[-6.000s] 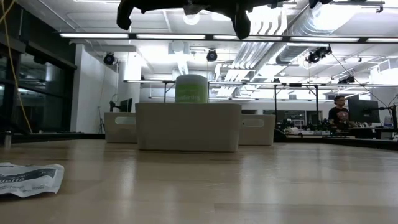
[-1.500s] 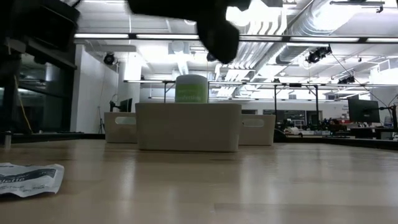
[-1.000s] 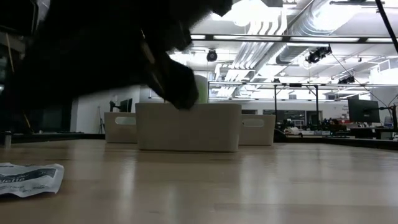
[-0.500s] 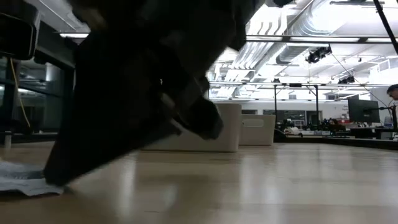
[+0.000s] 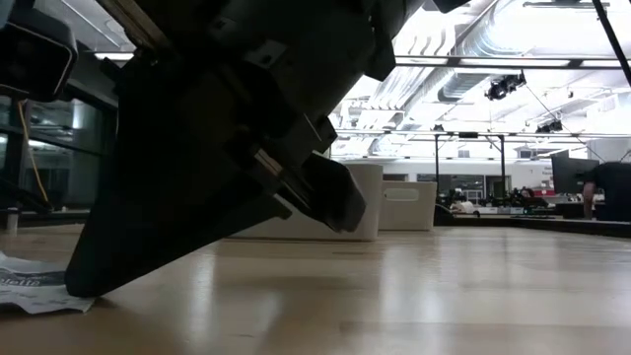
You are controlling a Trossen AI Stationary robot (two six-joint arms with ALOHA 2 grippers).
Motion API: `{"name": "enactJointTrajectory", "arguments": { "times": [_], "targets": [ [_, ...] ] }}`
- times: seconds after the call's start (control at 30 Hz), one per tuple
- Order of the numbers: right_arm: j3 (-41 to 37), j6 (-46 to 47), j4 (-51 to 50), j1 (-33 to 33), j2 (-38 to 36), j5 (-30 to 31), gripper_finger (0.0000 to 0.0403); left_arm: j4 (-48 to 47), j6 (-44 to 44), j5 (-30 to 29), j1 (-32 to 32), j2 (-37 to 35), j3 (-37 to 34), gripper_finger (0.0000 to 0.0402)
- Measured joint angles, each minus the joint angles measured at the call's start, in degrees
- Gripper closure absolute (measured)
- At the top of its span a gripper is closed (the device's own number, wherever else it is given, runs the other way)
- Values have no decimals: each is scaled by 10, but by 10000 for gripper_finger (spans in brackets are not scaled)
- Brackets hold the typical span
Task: Pick & Place First Aid Supplies
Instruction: Put the right towelette pack into the right bin
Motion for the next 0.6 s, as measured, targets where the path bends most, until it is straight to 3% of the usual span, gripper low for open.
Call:
{"name": "enactJointTrajectory", "arguments": {
  "times": [0.23,0.6],
  "targets": [
    [-1,12,17,-1,2,18,403,1,-63,-21,6,3,0,161],
    [-2,55,23,-15,3,42,403,2,-74,18,28,3,0,161]
  ]
}}
